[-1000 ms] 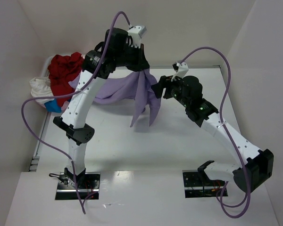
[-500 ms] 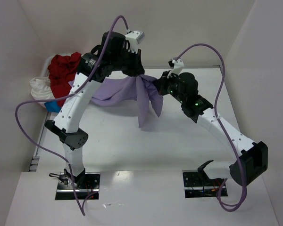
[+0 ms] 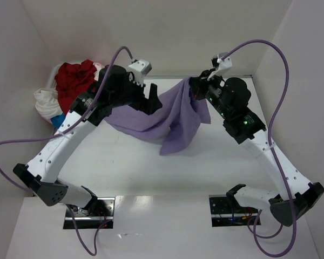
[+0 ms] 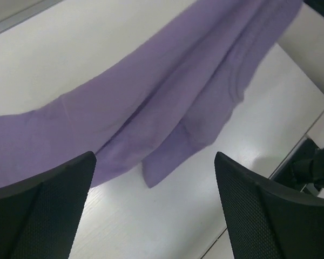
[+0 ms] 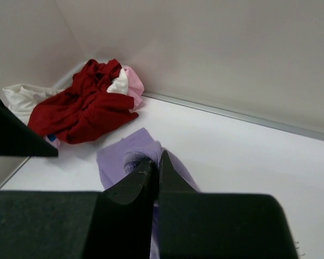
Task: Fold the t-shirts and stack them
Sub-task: Flatten out the tshirt
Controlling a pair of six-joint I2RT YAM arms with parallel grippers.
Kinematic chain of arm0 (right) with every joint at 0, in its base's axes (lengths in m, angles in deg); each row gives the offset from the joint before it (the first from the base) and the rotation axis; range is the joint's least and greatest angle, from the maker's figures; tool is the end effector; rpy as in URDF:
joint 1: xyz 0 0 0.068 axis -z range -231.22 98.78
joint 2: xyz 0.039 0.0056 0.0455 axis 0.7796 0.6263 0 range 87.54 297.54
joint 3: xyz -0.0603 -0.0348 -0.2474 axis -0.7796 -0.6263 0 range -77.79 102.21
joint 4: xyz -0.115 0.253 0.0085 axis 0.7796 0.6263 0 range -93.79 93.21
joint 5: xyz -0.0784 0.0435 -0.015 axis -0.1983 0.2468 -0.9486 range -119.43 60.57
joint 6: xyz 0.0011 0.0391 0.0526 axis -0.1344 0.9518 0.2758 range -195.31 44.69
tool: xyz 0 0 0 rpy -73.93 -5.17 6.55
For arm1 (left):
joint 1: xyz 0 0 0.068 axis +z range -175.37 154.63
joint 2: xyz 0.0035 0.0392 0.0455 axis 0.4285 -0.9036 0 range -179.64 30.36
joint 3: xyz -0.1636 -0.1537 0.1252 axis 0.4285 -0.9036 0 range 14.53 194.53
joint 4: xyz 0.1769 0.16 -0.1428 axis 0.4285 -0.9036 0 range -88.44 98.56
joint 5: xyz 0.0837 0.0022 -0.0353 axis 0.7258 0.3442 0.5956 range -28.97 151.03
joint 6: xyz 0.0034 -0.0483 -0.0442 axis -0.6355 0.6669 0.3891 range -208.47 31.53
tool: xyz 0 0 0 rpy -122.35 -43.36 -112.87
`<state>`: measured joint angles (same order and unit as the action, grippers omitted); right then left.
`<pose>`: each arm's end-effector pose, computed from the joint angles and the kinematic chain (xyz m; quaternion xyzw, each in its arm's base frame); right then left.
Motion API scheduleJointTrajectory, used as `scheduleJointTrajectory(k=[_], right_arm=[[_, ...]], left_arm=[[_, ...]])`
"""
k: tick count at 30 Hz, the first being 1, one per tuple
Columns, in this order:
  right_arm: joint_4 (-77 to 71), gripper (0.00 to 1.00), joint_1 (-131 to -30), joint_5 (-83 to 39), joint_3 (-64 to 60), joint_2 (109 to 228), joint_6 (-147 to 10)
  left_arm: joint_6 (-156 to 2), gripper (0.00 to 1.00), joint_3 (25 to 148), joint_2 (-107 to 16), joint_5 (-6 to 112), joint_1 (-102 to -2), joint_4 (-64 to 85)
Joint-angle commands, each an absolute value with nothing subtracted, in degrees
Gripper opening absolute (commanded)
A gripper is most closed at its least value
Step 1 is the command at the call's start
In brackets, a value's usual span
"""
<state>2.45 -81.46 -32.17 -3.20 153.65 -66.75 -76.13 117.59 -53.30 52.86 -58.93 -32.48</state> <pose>0.2570 0.1470 0.4429 -0.1134 0.6838 0.2237 0.6852 0.2765 -0.1921 0.4574 0.1913 0.8037 -0.2728 0.4931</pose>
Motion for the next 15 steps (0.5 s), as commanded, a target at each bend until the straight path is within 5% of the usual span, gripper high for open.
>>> scheduleJointTrajectory(k=[1,15], right_arm=[[3.8,0.00,-82.2,-32.8,1.1,152.6,-67.8],[6.4,0.00,-82.2,-36.5,1.2,155.2,-67.8]], left_arm=[[-75.5,1.00,107.8,-49.8,44.2,-60.7,-19.8],[-71.6,1.00,83.1,-52.2,70.0,-81.9,-0.6]])
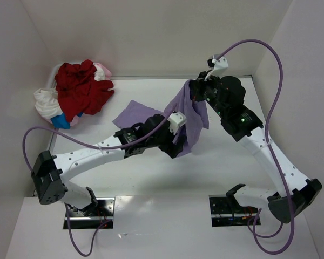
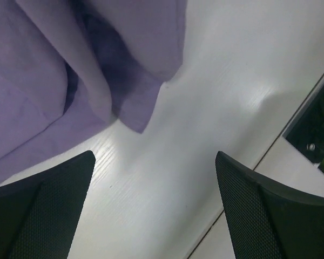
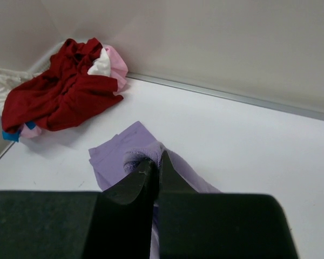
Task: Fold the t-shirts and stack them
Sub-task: Flatten out the tshirt
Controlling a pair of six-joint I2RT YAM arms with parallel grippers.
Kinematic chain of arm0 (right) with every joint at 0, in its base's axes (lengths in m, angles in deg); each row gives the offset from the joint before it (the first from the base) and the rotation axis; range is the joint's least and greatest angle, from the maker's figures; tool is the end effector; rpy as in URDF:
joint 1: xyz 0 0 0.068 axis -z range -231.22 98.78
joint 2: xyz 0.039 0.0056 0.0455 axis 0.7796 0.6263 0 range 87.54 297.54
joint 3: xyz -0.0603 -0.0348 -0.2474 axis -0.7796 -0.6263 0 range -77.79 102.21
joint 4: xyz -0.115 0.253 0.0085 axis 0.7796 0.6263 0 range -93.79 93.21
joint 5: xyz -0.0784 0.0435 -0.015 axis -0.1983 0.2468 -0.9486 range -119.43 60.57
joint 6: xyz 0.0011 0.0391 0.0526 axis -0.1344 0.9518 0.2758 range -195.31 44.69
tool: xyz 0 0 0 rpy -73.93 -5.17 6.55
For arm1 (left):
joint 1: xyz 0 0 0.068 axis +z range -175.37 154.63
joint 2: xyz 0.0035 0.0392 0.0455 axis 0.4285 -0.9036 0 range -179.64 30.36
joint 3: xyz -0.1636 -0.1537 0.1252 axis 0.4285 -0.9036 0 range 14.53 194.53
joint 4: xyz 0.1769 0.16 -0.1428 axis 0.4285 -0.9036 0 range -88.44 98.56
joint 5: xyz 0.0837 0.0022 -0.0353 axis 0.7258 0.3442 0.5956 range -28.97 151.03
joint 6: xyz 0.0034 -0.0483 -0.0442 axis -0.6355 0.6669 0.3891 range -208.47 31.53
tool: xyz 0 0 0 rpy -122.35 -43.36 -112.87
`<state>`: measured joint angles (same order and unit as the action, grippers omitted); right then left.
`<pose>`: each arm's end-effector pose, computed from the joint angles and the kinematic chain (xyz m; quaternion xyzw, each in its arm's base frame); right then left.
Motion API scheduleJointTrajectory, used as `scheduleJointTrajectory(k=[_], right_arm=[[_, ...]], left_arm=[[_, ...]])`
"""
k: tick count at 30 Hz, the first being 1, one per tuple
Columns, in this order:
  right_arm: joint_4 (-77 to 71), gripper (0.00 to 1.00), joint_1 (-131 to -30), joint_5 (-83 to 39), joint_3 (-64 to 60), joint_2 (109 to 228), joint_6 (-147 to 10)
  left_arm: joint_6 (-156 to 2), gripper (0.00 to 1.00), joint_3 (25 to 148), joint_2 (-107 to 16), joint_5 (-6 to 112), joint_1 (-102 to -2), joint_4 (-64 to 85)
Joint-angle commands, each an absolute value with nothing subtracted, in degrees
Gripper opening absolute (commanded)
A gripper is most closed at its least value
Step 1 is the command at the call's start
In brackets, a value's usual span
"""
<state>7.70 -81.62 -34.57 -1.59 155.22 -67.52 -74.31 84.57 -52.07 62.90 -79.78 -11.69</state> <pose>0.2629 0.1489 0.4344 -0.1118 0.7165 0.1943 0.6606 0.2123 -0.2937 0.2936 0.2945 0.8263 -0.2585 0.4046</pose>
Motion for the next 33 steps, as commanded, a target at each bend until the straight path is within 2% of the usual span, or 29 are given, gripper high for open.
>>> scheduleJointTrajectory(k=[1,5,12,19,27,29,30,31,32,33], right_arm=[[7.0,0.00,-82.2,-37.2,1.2,155.8,-67.8],[7.0,0.00,-82.2,-37.2,1.2,155.8,-67.2],[8.2,0.00,-82.2,-38.9,4.0,157.0,-67.3],[8.7,0.00,-82.2,-39.5,5.2,157.5,-67.8],[8.2,0.00,-82.2,-37.1,5.2,157.0,-66.5],[8.2,0.00,-82.2,-37.1,5.2,157.0,-67.1],[8.2,0.00,-82.2,-37.8,5.2,156.5,-67.1],[8.2,0.00,-82.2,-37.8,5.2,156.4,-67.1],[8.2,0.00,-82.2,-38.6,5.2,156.4,-67.1],[8.2,0.00,-82.2,-39.9,5.2,156.4,-67.7]], left_arm=[[-70.1,1.00,83.1,-52.8,71.7,-82.7,0.5],[-67.9,1.00,82.6,-59.2,81.5,-86.0,4.8],[-63.3,0.99,89.6,-74.0,93.3,-90.7,5.3],[-58.6,0.92,87.5,-75.8,95.1,-90.7,12.1],[-58.1,0.92,92.2,-82.4,97.3,-90.7,13.2],[-57.5,0.84,92.2,-83.0,97.3,-90.7,13.7],[-57.5,0.77,92.2,-83.0,97.3,-90.7,14.4],[-57.5,0.66,92.2,-83.0,97.3,-90.7,14.4],[-57.5,0.45,92.2,-83.0,97.3,-90.7,14.4],[-57.5,0.35,92.2,-83.0,98.9,-90.7,13.6]])
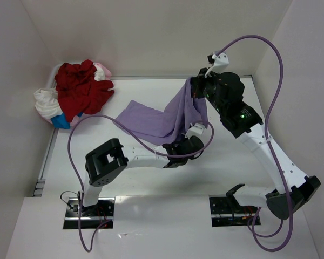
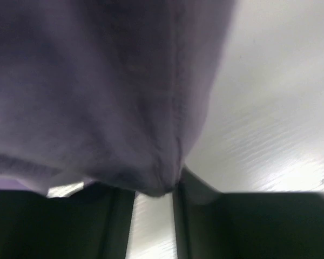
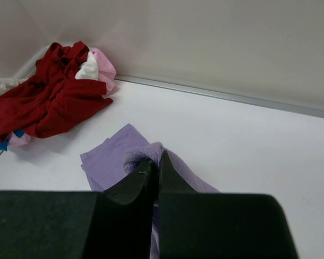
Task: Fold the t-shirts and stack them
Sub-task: Flatten out the tshirt
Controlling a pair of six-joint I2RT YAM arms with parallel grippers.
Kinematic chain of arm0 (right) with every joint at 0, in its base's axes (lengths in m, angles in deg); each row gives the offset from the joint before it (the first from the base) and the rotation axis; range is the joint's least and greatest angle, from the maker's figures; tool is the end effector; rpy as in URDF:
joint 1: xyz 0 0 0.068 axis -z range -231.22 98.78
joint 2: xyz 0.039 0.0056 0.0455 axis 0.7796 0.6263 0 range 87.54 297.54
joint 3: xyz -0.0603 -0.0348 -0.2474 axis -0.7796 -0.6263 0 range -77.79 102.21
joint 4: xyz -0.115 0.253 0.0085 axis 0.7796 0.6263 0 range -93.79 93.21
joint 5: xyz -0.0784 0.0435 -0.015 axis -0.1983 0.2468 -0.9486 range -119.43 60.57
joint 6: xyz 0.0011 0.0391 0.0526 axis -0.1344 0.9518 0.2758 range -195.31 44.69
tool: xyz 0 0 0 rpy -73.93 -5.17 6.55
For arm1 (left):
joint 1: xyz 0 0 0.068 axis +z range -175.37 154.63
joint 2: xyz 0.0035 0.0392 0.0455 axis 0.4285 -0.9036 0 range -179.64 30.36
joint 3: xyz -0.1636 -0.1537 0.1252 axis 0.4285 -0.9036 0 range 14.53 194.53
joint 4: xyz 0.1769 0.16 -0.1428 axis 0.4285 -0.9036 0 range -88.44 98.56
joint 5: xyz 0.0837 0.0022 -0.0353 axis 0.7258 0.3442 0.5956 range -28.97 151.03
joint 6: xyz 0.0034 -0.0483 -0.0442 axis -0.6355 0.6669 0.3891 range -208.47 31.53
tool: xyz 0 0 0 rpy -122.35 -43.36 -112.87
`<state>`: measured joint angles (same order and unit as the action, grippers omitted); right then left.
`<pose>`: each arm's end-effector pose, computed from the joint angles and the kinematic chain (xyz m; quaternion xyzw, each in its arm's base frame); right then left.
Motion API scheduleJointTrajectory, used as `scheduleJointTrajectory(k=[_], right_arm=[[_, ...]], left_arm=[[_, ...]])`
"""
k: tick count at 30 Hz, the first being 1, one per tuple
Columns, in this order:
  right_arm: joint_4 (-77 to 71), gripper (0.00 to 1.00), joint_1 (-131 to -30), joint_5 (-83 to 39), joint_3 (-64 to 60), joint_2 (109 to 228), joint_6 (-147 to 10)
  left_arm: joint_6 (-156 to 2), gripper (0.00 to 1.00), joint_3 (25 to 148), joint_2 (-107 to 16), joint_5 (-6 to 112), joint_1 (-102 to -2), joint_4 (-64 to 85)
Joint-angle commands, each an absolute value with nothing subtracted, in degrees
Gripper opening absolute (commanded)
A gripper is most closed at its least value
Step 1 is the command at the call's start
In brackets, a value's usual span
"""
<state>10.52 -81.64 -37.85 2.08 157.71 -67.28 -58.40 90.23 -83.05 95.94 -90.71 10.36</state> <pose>0.2707 0.1502 0.4398 -0.0935 0.7287 0.1717 0.6563 0.2176 -0.4030 0.1595 0.1274 0.8510 -0.1411 0.4895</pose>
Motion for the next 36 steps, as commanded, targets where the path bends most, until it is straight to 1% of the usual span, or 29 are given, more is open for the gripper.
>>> scheduleJointTrajectory(k=[1,2,3,4,6,7,9,10,13,16,17,19,22,25,32,36], right_arm=[[8.7,0.00,-82.2,-40.9,5.2,156.4,-67.8],[8.7,0.00,-82.2,-42.1,5.2,156.4,-67.8],[8.7,0.00,-82.2,-43.3,5.2,156.4,-68.3],[8.7,0.00,-82.2,-46.4,5.2,156.4,-68.3],[9.2,0.00,-81.7,-49.6,5.7,156.4,-69.3],[9.2,0.00,-81.7,-52.9,5.7,156.4,-69.3],[10.5,0.00,-80.2,-55.4,5.7,156.4,-69.3],[10.5,0.00,-79.5,-56.0,6.3,156.4,-69.3],[11.1,0.00,-77.7,-56.0,6.3,155.8,-69.3],[11.1,0.00,-77.2,-54.6,7.0,155.3,-68.7],[11.1,0.00,-77.2,-54.0,7.6,154.8,-68.2],[11.6,0.00,-77.2,-54.0,8.2,154.1,-68.2],[12.8,0.00,-77.2,-54.0,10.7,152.9,-68.2],[13.9,0.00,-77.2,-54.0,14.1,151.2,-68.9],[16.0,0.00,-77.2,-54.0,22.2,149.7,-70.6],[17.3,0.00,-77.2,-51.6,23.4,148.4,-70.6]], left_arm=[[-57.0,0.26,92.2,-82.4,99.9,-90.7,12.2],[-57.0,0.18,92.2,-81.4,100.9,-90.7,11.3],[-56.2,0.05,92.2,-80.4,102.0,-90.7,10.3],[-55.5,0.00,91.5,-77.8,102.0,-90.7,8.8],[-55.5,0.00,90.2,-74.1,101.0,-89.7,7.8],[-55.5,0.00,90.2,-69.9,99.4,-89.0,5.3],[-55.5,0.00,90.2,-65.5,98.7,-86.2,2.1],[-57.2,0.00,90.9,-61.1,98.7,-85.1,-0.2],[-61.6,0.00,93.1,-54.0,99.7,-80.8,-1.3],[-67.5,0.00,98.3,-51.0,99.7,-74.8,-4.3],[-70.9,0.00,102.5,-51.0,98.7,-73.3,-4.8],[-75.0,0.00,107.2,-50.5,96.8,-70.3,-6.1],[-83.5,0.00,118.5,-53.5,96.8,-69.7,-8.7],[-89.9,0.00,126.7,-55.4,100.5,-69.7,-9.2],[-95.4,0.00,134.9,-57.3,108.2,-69.7,-6.0],[-97.6,0.00,139.1,-57.8,111.1,-69.7,-4.6]])
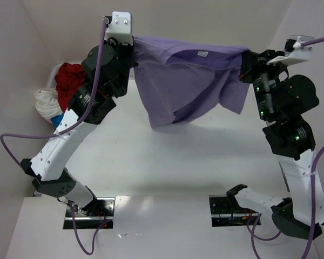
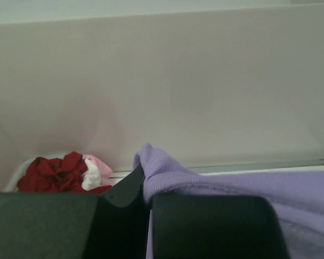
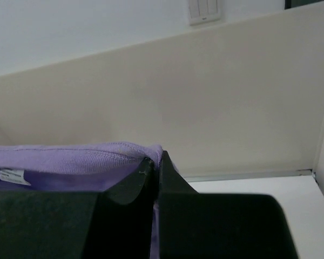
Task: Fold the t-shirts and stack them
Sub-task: Flatten out the tshirt
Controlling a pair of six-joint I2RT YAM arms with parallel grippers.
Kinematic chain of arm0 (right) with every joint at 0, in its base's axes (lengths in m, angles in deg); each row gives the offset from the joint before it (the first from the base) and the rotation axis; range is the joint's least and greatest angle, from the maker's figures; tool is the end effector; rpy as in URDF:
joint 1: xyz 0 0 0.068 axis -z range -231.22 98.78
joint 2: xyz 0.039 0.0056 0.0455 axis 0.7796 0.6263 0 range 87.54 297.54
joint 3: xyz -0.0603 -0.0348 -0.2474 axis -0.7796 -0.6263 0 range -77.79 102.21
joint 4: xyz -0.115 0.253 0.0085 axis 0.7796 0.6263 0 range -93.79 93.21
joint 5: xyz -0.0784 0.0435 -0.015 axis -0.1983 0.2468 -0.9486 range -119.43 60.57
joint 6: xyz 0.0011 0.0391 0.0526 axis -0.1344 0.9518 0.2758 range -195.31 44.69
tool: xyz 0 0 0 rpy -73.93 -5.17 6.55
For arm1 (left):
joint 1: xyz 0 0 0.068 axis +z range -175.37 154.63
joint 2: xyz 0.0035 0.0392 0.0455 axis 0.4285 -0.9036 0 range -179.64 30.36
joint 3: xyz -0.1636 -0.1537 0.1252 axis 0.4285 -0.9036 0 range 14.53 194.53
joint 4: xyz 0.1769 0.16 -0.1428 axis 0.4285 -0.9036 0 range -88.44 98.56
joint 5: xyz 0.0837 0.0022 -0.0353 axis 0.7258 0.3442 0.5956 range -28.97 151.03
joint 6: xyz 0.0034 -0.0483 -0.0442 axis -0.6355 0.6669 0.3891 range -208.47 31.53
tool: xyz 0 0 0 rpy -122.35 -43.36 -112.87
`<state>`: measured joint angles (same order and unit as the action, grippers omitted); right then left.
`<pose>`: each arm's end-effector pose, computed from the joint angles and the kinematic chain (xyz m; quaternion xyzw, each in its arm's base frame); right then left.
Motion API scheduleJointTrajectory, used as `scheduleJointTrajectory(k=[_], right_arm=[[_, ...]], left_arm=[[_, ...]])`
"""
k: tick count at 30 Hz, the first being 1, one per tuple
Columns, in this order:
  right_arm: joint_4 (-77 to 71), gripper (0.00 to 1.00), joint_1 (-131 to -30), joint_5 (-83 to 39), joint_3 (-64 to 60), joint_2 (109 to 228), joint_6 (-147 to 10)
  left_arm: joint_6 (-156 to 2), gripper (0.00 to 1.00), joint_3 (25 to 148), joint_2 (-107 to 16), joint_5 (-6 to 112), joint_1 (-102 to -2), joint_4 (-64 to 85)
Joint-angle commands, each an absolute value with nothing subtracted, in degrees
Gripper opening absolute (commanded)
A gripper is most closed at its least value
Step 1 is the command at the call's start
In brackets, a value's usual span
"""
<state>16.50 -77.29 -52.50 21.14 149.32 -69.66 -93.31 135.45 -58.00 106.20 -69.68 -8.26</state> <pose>0.1816 0.0664 0.5734 0.0546 0.6030 0.1004 0.7895 0.2460 -0.1890 0.5829 -0.0466 0.6342 -0.0304 0.7712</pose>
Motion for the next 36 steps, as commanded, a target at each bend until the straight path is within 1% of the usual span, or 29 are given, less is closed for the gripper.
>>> scheduleJointTrajectory(k=[1,5,6,9,12,15,16,20,21,24,26,27,29,30,31,34,36], right_arm=[[17.3,0.00,-77.2,-50.5,23.9,148.4,-70.6],[19.1,0.00,-77.2,-42.7,24.1,147.8,-72.7],[18.5,0.00,-77.2,-39.4,22.2,147.2,-73.3],[19.3,0.00,-77.2,-40.1,15.8,146.7,-72.1],[19.9,0.00,-77.2,-36.4,10.7,146.7,-69.5],[18.3,0.00,-77.2,-25.9,7.6,147.4,-65.0],[17.6,0.00,-77.7,-17.6,7.6,147.9,-64.4],[14.8,0.00,-77.7,-3.6,10.5,149.1,-58.4],[14.3,0.00,-77.7,-2.1,11.1,148.4,-57.7],[13.8,0.00,-77.7,-3.5,11.8,144.0,-57.7],[15.9,0.00,-77.7,-6.6,8.9,141.8,-58.9],[17.5,0.00,-77.7,-11.2,7.6,141.1,-59.4],[23.0,0.00,-77.7,-14.8,2.5,140.5,-59.4],[23.9,0.00,-77.7,-15.5,-0.2,140.5,-58.4],[24.5,0.00,-77.7,-16.5,-6.1,139.9,-57.3],[28.1,0.00,-77.7,-18.3,-15.7,138.5,-53.0],[32.0,0.00,-77.7,-20.5,-18.7,136.1,-51.1]], left_arm=[[-98.1,0.00,140.0,-57.8,111.1,-69.7,-4.0],[-100.0,0.00,144.4,-57.8,112.3,-69.1,-3.5],[-100.0,0.00,144.9,-57.8,112.3,-68.5,-3.5],[-100.0,0.00,144.4,-56.7,113.5,-68.5,-3.5],[-100.5,0.00,141.5,-54.3,115.3,-67.1,-3.5],[-100.5,0.00,139.9,-51.9,116.0,-65.2,-2.3],[-101.9,0.00,139.9,-51.4,116.6,-65.2,-2.3],[-106.8,0.00,142.3,-51.3,117.8,-65.2,-0.1],[-107.6,0.00,143.2,-51.8,118.3,-65.2,0.6],[-108.2,0.00,146.8,-55.1,117.0,-65.2,1.1],[-106.0,0.00,148.7,-59.5,116.0,-65.2,-0.3],[-104.8,0.00,150.6,-63.5,114.6,-64.7,-1.9],[-101.4,0.00,152.7,-68.1,112.4,-64.0,-4.3],[-97.3,0.00,153.5,-70.3,111.1,-63.3,-6.8],[-95.2,0.00,154.8,-75.0,108.3,-63.3,-7.9],[-89.4,0.00,155.4,-83.5,103.2,-62.7,-9.2],[-87.5,0.00,156.6,-89.0,100.1,-62.7,-9.2]])
